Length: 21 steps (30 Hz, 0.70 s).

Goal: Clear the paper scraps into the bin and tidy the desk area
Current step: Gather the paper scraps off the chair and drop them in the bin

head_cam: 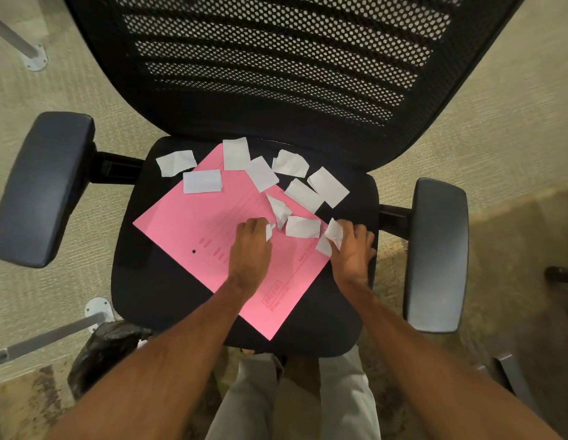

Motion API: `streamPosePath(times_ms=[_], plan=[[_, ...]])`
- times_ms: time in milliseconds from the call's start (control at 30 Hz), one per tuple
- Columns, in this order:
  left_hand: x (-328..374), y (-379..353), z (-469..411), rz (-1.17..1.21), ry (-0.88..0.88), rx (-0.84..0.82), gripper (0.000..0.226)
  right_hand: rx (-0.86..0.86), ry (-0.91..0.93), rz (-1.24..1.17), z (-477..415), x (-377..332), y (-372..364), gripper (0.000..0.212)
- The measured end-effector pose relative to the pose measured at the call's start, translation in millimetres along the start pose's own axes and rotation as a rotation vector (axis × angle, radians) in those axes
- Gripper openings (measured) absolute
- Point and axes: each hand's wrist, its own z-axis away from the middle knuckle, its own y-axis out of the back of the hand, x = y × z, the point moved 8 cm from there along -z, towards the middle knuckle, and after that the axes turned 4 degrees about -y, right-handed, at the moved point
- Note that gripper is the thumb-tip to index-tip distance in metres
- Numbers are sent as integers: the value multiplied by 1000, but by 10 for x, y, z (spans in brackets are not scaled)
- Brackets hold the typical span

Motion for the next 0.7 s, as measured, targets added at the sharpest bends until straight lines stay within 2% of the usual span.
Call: streamPosePath(times_ms=[133, 267, 333, 433, 500, 633, 700], plan=[[-19, 140, -26, 49, -9, 21, 32, 54, 93, 47, 49, -68, 131, 47], [98, 285, -176, 117, -74, -7, 36, 13, 224, 61, 17, -265, 133, 37], [135, 294, -278, 157, -80, -86, 48, -22, 306, 82, 11, -418, 103, 32], [134, 160, -367, 164, -47, -297, 76, -90, 402, 127, 22, -600, 3, 35], [102, 54, -401, 131, -2, -383, 83, -140, 422, 175, 22, -644, -78, 38], [78, -40, -441, 106, 52, -376, 57, -118, 412, 154, 23, -684, -94, 41], [109, -55, -419, 83, 68, -355, 58, -108, 409, 161, 25, -713, -83, 42]])
